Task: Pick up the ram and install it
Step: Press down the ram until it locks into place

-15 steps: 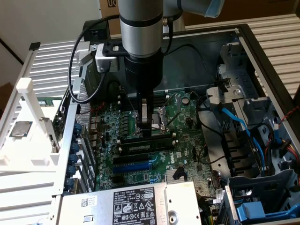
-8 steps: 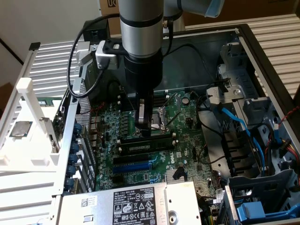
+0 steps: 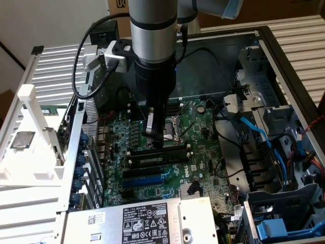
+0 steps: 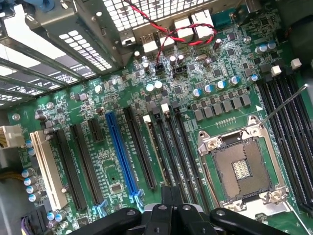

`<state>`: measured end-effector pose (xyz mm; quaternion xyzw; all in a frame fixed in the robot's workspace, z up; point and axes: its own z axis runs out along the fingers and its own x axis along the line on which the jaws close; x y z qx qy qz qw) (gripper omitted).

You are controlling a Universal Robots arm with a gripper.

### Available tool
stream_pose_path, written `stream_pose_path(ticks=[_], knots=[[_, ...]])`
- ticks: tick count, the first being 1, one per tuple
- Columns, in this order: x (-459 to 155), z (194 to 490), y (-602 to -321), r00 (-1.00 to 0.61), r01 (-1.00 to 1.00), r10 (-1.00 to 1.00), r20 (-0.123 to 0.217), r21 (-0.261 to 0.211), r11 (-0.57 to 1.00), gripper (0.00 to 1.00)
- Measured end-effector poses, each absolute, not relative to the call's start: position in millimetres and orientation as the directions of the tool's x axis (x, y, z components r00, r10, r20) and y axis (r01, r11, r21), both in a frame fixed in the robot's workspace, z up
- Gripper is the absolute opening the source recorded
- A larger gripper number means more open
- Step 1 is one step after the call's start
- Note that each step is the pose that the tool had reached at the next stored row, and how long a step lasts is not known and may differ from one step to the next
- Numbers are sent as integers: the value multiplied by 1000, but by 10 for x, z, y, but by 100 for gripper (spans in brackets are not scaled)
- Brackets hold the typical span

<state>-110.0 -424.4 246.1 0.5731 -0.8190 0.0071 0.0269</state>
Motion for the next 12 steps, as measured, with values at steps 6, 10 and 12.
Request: stream_pose_path(ticks=[6,10,12], knots=[[-1100,2461,-4249,-412,-910,-910,55,18,413,10],[-1100,2461,-4253,-456,-889,-888,56,17,458,10],[-1100,2461,-4254,-478,-877,-877,57,17,479,10]])
